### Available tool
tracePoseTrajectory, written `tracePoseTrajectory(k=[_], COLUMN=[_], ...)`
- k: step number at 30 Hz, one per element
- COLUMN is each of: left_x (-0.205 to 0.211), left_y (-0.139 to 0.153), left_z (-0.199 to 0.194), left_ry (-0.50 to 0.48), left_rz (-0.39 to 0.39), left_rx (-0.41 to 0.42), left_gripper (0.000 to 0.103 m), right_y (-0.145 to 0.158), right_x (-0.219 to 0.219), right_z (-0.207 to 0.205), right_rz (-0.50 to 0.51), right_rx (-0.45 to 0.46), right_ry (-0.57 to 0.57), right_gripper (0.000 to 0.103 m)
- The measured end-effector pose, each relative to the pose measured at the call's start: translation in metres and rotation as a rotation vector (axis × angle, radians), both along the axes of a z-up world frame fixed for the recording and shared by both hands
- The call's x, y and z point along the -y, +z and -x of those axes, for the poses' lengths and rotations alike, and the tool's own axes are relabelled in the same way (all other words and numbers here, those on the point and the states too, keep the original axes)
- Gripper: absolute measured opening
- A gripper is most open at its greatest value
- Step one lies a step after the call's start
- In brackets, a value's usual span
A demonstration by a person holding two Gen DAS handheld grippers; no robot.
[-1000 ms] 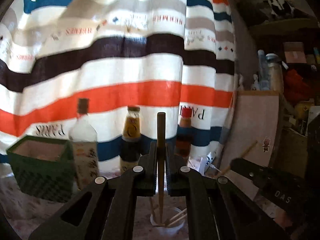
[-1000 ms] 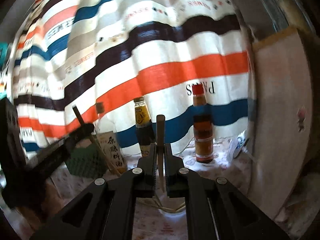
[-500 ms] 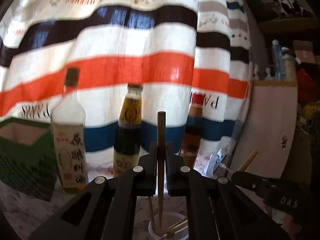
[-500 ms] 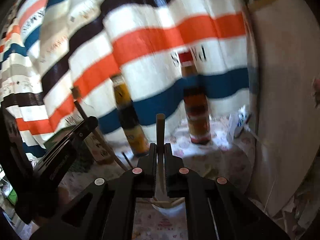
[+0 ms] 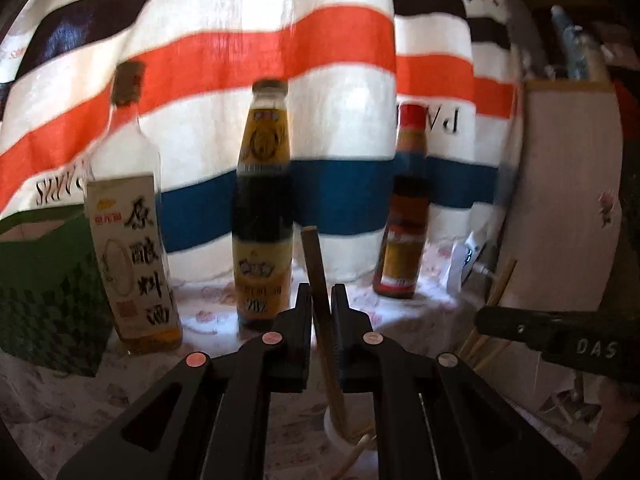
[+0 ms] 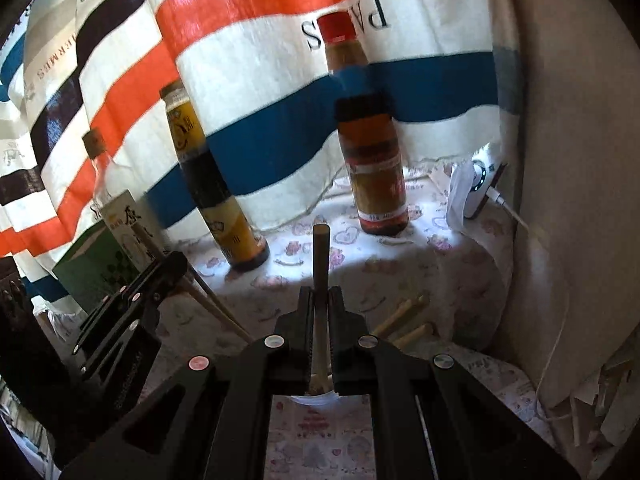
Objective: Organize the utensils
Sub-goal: 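Lower the chopsticks into the clear cup and open both tools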
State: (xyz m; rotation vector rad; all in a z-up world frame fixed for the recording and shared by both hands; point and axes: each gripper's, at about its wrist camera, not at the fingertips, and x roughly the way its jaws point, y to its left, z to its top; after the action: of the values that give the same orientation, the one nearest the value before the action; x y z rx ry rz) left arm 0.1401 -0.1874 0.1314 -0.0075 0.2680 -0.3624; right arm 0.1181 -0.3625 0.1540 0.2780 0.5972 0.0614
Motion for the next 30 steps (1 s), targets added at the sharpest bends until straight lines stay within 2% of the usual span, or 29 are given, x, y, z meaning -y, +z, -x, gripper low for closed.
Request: tracePoseTrajectory(k=[2, 8, 11, 12, 14, 15, 16, 17, 18, 22, 27, 30], left_x=[-0.002, -0.012, -0.018, -0.021, -0.027, -0.031, -0.037, -0.043, -0.049, -0.077, -0.111, -0.126], left_y=[-0.005, -0.005, 0.001, 0.004, 0.01, 0.013, 0.016, 0.019, 0.022, 0.029, 0.036, 0.035], left_z=[-0.005, -0.004, 0.004, 0.008, 0.014, 0.017, 0.021, 0.024, 0.027, 0.04, 0.068, 0.085], left_ry=[-0.01, -0.031, -0.03, -0.026, 0.014, 0.049, 0.077, 0.091, 0.105, 0.161, 0.249, 0.279], left_rz=[0.003, 0.042, 0.038, 0.038, 0.029, 0.026, 0.033, 0.036, 0.036, 0.049, 0.036, 0.024], left_rx=[-0.031, -0.05, -0.023, -0.008, 0.011, 0.022, 0.037, 0.043, 0.047, 0.06, 0.106, 0.123], left_gripper=[0.008, 0.008, 0.019, 0.026, 0.044, 0.058, 0.06, 0.06, 0.062, 0.083, 0.096, 0.101], right_y=[-0.003, -0.012, -0.011, -0.01, -0.006, -0.004, -0.002, 0.001, 0.006, 0.016, 0.025, 0.03], right_x=[0.001, 0.004, 0.006, 0.006, 0.006, 0.005, 0.005, 0.005, 0.005, 0.0, -0.011, -0.022], right_z=[-0.005, -0.014, -0.014, -0.013, -0.01, -0.008, -0.006, -0.003, 0.002, 0.014, 0.027, 0.038], right_rz=[-0.008, -0.018, -0.027, -0.03, -0.032, -0.029, -0.026, -0.021, -0.009, 0.013, 0.0, 0.016], right_rx=[-0.016, -0.047, -0.046, -0.046, -0.028, -0.02, -0.005, 0.016, 0.054, 0.106, 0.14, 0.171], right_ry=[0.009, 0.005, 0.003, 0.008, 0.024, 0.024, 0.02, 0.011, -0.006, -0.01, 0.013, 0.043], right_gripper=[0.008, 0.008, 0.008, 0.009, 0.022, 0.038, 0.055, 0.061, 0.063, 0.066, 0.072, 0.081])
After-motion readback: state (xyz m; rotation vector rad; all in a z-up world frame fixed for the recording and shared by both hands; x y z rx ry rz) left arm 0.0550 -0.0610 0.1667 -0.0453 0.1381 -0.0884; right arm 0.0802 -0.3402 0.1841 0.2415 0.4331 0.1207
